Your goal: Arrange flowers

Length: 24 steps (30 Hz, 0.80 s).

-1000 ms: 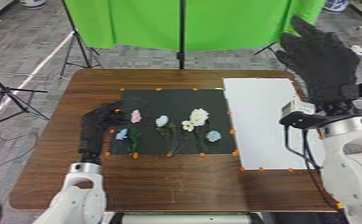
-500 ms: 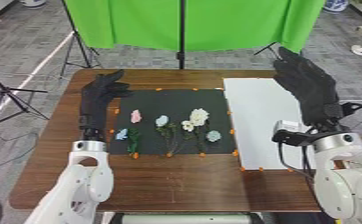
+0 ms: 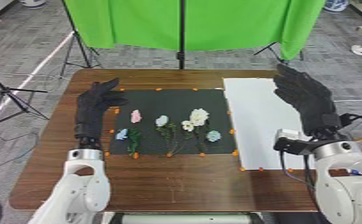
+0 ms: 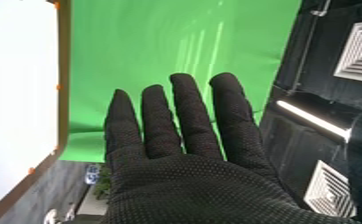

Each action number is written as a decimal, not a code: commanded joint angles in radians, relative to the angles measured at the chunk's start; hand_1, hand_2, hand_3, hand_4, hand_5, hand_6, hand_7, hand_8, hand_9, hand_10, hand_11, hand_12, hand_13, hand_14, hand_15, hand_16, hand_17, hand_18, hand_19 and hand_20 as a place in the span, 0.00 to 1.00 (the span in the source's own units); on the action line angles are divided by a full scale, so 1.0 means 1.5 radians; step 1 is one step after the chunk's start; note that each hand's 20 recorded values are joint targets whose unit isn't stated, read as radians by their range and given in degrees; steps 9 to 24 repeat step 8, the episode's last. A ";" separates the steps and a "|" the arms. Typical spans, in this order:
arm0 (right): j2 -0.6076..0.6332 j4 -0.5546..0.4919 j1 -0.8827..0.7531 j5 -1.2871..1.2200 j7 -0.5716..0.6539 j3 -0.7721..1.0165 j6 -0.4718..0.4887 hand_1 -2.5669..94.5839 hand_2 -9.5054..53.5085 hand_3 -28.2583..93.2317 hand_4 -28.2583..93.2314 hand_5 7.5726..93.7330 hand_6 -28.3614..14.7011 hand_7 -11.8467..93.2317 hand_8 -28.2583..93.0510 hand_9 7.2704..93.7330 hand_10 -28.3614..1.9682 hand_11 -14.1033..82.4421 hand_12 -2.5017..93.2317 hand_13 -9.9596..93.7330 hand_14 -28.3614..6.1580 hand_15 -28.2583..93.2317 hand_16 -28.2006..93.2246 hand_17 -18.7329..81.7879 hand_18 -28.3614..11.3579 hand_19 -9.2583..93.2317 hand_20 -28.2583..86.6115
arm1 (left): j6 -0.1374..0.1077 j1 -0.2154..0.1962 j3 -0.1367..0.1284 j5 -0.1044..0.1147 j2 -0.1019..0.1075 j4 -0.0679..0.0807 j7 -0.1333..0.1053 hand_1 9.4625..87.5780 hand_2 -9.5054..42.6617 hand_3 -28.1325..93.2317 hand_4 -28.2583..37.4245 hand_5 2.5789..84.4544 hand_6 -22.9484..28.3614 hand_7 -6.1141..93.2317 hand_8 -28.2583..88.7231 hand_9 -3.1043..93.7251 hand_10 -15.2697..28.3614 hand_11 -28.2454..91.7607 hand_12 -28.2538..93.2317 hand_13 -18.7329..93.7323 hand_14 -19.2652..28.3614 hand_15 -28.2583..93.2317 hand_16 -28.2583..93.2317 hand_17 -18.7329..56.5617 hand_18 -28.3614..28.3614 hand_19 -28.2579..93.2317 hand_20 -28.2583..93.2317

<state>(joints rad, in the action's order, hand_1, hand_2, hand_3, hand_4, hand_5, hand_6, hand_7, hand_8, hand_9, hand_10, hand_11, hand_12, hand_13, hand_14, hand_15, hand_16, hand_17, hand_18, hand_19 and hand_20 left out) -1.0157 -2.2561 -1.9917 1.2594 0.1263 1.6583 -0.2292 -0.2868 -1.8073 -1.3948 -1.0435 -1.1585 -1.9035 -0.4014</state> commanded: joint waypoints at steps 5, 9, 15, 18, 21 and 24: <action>-0.002 0.001 -0.002 -0.013 -0.004 -0.006 0.017 0.04 0.25 0.84 0.08 0.37 0.60 0.20 0.17 0.38 0.43 0.19 0.17 0.36 0.43 0.30 0.34 0.33 0.32 0.17 0.46 | 0.010 -0.011 -0.002 -0.005 -0.007 0.001 0.010 0.20 0.44 0.71 0.04 0.70 0.61 0.14 0.21 0.68 0.77 0.43 0.35 0.71 0.87 0.56 0.21 0.53 0.96 0.82 0.32; 0.114 -0.004 -0.018 -0.079 -0.042 -0.044 -0.093 0.05 0.24 0.85 0.09 0.37 0.61 0.20 0.17 0.38 0.43 0.19 0.17 0.37 0.41 0.30 0.34 0.33 0.32 0.18 0.46 | 0.038 -0.013 -0.009 -0.011 -0.012 0.002 0.019 0.20 0.44 0.70 0.04 0.70 0.61 0.14 0.21 0.68 0.77 0.43 0.35 0.71 0.86 0.56 0.21 0.53 0.96 0.82 0.32; 0.114 -0.004 -0.018 -0.079 -0.042 -0.044 -0.093 0.05 0.24 0.85 0.09 0.37 0.61 0.20 0.17 0.38 0.43 0.19 0.17 0.37 0.41 0.30 0.34 0.33 0.32 0.18 0.46 | 0.038 -0.013 -0.009 -0.011 -0.012 0.002 0.019 0.20 0.44 0.70 0.04 0.70 0.61 0.14 0.21 0.68 0.77 0.43 0.35 0.71 0.86 0.56 0.21 0.53 0.96 0.82 0.32; 0.114 -0.004 -0.018 -0.079 -0.042 -0.044 -0.093 0.05 0.24 0.85 0.09 0.37 0.61 0.20 0.17 0.38 0.43 0.19 0.17 0.37 0.41 0.30 0.34 0.33 0.32 0.18 0.46 | 0.038 -0.013 -0.009 -0.011 -0.012 0.002 0.019 0.20 0.44 0.70 0.04 0.70 0.61 0.14 0.21 0.68 0.77 0.43 0.35 0.71 0.86 0.56 0.21 0.53 0.96 0.82 0.32; 0.114 -0.004 -0.018 -0.079 -0.042 -0.044 -0.093 0.05 0.24 0.85 0.09 0.37 0.61 0.20 0.17 0.38 0.43 0.19 0.17 0.37 0.41 0.30 0.34 0.33 0.32 0.18 0.46 | 0.038 -0.013 -0.009 -0.011 -0.012 0.002 0.019 0.20 0.44 0.70 0.04 0.70 0.61 0.14 0.21 0.68 0.77 0.43 0.35 0.71 0.86 0.56 0.21 0.53 0.96 0.82 0.32; 0.114 -0.004 -0.018 -0.079 -0.042 -0.044 -0.093 0.05 0.24 0.85 0.09 0.37 0.61 0.20 0.17 0.38 0.43 0.19 0.17 0.37 0.41 0.30 0.34 0.33 0.32 0.18 0.46 | 0.038 -0.013 -0.009 -0.011 -0.012 0.002 0.019 0.20 0.44 0.70 0.04 0.70 0.61 0.14 0.21 0.68 0.77 0.43 0.35 0.71 0.86 0.56 0.21 0.53 0.96 0.82 0.32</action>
